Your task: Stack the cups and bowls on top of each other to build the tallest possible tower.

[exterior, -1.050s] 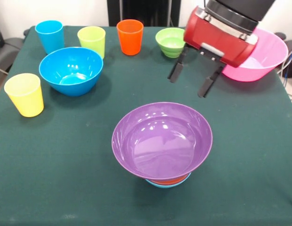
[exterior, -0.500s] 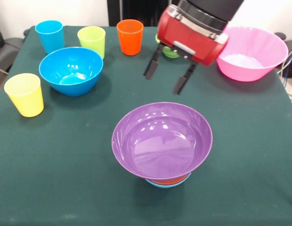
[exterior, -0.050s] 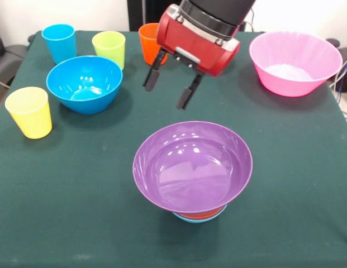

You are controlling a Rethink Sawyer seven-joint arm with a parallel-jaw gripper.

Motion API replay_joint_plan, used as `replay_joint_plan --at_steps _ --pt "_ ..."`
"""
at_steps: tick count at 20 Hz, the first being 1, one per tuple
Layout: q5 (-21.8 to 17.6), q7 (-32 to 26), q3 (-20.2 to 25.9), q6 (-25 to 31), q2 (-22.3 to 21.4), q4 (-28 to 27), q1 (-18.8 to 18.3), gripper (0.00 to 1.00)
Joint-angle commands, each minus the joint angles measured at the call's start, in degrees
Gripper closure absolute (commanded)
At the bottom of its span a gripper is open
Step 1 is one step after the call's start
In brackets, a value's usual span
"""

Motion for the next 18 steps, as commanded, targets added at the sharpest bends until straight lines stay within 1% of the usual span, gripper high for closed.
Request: replay_joint_plan --at_steps 1,5,10,18 --pt "-5.9 -4.6 10.4 -3.8 -0.5 7.0 -1.7 0.00" --pt "-5.3 -2.2 11.8 -4.0 -1.6 10.5 -1.8 0.00" --pt "-4.2 0.4 13.3 -5.7 -2.4 14.8 -2.0 0.00" --pt "-2.6 3.7 15.0 -7.3 -3.0 19.1 -1.9 0.00"
